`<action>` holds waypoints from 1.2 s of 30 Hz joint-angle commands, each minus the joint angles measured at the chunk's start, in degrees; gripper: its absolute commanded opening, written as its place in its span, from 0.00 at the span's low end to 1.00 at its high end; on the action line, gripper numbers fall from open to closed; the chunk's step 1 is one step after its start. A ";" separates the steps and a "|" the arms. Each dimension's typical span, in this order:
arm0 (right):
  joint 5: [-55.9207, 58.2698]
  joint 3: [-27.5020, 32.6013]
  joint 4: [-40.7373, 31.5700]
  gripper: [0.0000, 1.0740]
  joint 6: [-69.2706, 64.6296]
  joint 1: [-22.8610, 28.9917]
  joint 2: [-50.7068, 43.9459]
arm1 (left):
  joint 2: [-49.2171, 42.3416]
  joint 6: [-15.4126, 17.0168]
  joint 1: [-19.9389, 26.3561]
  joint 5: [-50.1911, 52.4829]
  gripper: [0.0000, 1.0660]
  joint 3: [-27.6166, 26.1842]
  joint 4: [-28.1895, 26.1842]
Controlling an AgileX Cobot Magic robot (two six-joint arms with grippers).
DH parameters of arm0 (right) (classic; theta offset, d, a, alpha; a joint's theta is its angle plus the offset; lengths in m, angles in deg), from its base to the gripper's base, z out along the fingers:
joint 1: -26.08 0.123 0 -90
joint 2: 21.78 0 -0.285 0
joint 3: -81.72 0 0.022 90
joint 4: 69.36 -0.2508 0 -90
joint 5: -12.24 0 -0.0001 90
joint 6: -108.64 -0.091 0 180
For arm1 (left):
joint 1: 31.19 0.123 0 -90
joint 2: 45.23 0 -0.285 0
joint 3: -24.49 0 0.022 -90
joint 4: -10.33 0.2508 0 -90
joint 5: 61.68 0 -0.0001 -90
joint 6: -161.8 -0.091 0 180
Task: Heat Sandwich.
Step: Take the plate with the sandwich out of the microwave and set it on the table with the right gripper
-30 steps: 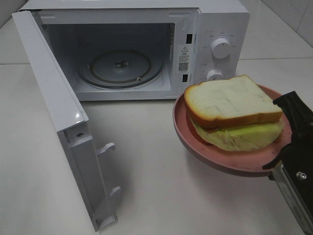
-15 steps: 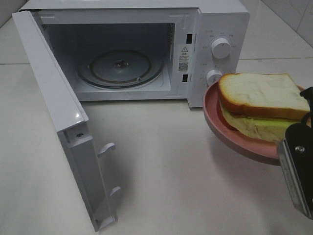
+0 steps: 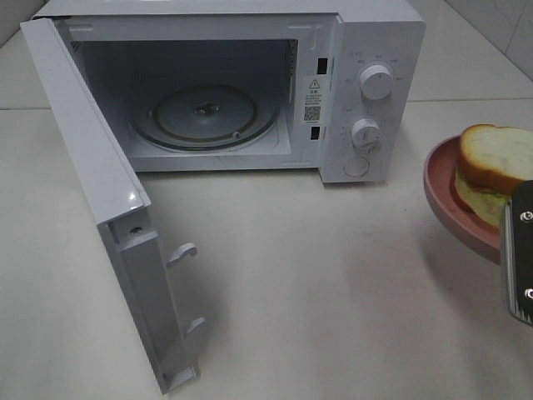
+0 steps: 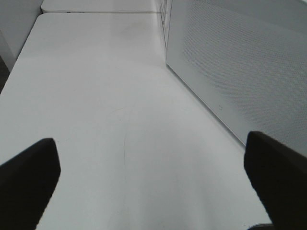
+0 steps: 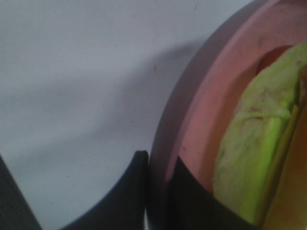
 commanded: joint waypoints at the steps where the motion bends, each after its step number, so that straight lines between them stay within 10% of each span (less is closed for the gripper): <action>1: 2.18 0.17 4.30 0.00 -10.14 -0.23 -0.46 | -1.49 0.11 0.11 0.29 0.95 0.17 0.00; 36: 9.74 -8.77 13.24 0.01 -55.12 -0.23 23.20 | -1.49 0.11 0.11 0.29 0.95 0.17 0.00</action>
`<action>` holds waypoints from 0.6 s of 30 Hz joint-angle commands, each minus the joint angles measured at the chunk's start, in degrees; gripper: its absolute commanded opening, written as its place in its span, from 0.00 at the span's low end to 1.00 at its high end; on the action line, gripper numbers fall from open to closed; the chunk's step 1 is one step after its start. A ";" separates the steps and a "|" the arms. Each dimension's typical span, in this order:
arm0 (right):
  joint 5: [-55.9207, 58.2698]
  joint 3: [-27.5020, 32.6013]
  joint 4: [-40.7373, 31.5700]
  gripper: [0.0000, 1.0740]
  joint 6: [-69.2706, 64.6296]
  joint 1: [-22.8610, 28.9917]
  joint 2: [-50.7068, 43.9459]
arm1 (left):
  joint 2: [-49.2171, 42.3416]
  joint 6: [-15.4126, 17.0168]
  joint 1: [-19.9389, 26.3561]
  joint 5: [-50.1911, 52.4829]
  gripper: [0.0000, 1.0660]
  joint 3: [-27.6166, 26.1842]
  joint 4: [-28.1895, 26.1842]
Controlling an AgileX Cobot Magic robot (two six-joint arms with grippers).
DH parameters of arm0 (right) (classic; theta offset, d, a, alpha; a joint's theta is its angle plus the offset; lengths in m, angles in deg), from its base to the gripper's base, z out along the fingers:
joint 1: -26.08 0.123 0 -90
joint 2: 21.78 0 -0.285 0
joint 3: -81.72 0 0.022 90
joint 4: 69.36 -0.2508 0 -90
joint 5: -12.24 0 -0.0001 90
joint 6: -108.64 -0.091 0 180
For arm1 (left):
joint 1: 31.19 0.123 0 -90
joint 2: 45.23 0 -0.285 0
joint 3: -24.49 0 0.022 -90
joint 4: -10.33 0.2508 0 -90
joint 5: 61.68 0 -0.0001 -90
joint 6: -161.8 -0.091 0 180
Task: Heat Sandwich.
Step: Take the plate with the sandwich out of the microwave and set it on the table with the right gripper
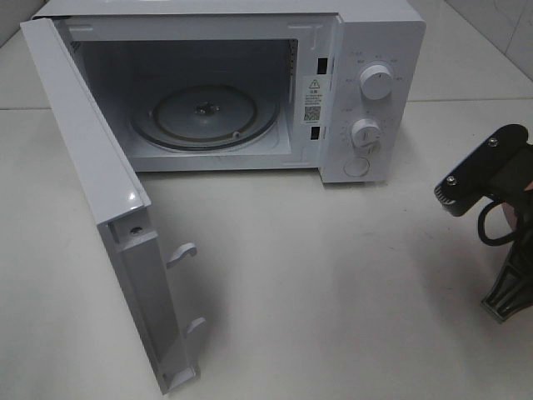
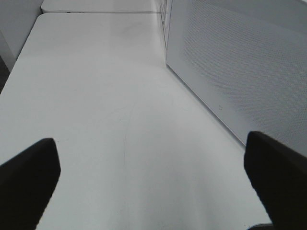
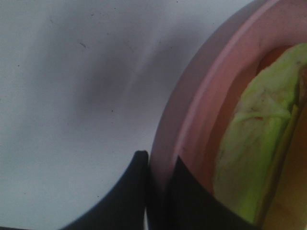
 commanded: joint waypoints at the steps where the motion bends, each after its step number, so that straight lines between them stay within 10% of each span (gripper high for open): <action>1: 2.29 -2.06 3.61 0.01 -2.92 -0.23 3.15 | -1.49 0.11 0.11 0.29 0.95 0.17 0.00; 18: 0.80 -5.79 6.25 0.01 -13.75 -4.01 13.87 | -1.49 0.11 0.11 0.29 0.95 0.17 0.00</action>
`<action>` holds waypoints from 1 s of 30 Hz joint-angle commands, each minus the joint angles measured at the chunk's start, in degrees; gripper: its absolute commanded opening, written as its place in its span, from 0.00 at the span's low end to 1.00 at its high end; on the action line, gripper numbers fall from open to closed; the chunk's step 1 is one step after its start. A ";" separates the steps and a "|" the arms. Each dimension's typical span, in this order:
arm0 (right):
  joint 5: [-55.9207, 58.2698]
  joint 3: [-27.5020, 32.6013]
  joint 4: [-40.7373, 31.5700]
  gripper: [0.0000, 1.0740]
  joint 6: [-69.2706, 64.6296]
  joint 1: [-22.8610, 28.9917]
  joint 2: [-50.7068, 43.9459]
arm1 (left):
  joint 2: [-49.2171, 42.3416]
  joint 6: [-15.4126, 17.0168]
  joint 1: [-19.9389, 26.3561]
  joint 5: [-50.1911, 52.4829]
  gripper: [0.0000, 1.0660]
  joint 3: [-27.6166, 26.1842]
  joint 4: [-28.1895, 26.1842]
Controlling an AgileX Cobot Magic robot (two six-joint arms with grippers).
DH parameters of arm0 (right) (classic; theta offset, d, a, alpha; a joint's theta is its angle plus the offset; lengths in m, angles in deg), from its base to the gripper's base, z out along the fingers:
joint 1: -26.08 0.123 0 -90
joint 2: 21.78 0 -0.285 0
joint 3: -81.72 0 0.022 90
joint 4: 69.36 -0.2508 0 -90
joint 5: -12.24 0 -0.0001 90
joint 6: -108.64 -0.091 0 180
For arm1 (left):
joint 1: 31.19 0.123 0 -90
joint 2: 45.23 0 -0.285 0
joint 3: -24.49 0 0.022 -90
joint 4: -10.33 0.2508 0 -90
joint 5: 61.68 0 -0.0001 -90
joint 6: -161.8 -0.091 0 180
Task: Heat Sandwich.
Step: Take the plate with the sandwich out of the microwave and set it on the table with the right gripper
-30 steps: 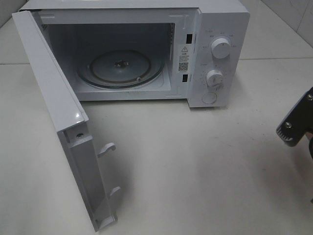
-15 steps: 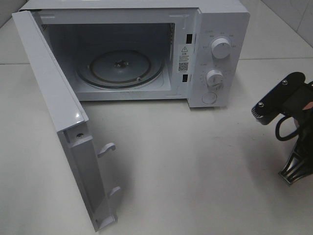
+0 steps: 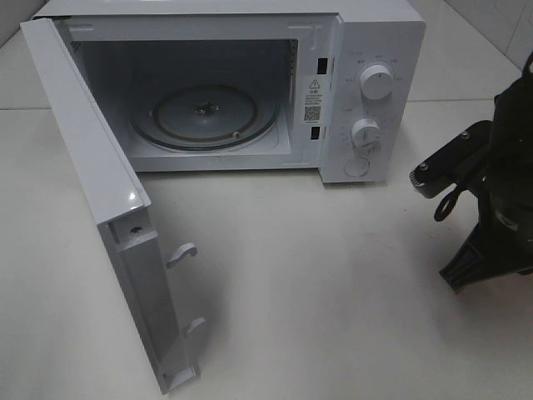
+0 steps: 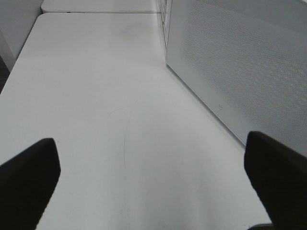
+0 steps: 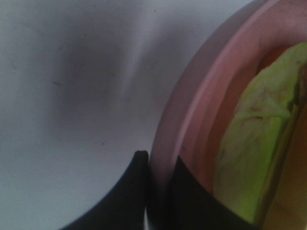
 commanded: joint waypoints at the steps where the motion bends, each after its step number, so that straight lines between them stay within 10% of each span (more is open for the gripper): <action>1: 0.17 -0.40 2.46 0.01 -0.97 -3.04 2.01 | -1.49 0.11 0.11 0.29 0.95 0.17 0.00; 30: -11.52 0.11 8.77 0.02 -13.12 -10.77 16.56 | -1.49 0.11 0.11 0.29 0.95 0.17 0.00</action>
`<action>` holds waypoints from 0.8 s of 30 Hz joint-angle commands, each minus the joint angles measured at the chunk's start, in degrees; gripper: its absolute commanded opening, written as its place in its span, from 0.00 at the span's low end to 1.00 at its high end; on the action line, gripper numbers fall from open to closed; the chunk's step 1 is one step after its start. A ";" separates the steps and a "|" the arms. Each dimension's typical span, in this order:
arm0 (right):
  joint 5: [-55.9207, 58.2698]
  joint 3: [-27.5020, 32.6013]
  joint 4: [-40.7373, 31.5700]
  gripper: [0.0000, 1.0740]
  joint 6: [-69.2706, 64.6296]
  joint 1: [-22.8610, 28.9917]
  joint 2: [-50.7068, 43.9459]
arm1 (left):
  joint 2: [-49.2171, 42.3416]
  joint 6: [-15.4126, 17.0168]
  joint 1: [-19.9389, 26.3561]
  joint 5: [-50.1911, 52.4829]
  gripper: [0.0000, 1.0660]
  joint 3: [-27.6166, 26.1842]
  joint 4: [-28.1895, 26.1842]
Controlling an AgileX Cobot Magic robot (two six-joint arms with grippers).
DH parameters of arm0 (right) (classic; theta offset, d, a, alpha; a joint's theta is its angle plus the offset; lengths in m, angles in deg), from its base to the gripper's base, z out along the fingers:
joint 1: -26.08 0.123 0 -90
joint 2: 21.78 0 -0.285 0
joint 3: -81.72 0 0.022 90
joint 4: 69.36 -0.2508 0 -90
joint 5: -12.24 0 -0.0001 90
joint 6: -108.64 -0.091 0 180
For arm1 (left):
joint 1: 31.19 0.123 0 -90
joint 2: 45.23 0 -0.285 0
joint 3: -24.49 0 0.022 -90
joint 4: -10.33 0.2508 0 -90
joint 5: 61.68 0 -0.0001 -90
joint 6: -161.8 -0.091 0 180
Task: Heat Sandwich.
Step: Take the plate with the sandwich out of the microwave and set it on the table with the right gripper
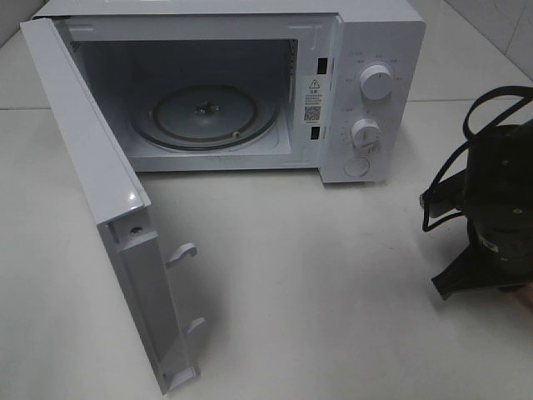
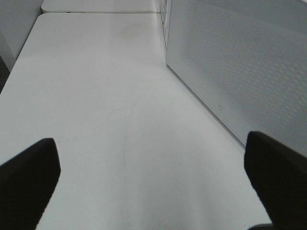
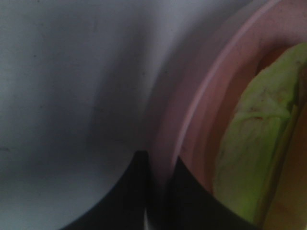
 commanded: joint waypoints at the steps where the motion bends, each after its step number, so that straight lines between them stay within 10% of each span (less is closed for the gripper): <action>1: 0.29 0.11 1.95 0.03 -1.32 -0.34 2.06 | -1.49 0.11 0.11 0.29 0.95 0.17 0.00; 16: -0.52 0.11 1.03 0.12 -1.26 -0.34 2.46 | -1.49 0.11 0.11 0.29 0.95 0.17 0.00; 24: -0.46 0.06 -2.86 0.39 1.72 -0.34 -1.15 | -1.49 0.11 0.11 0.29 0.95 0.17 0.00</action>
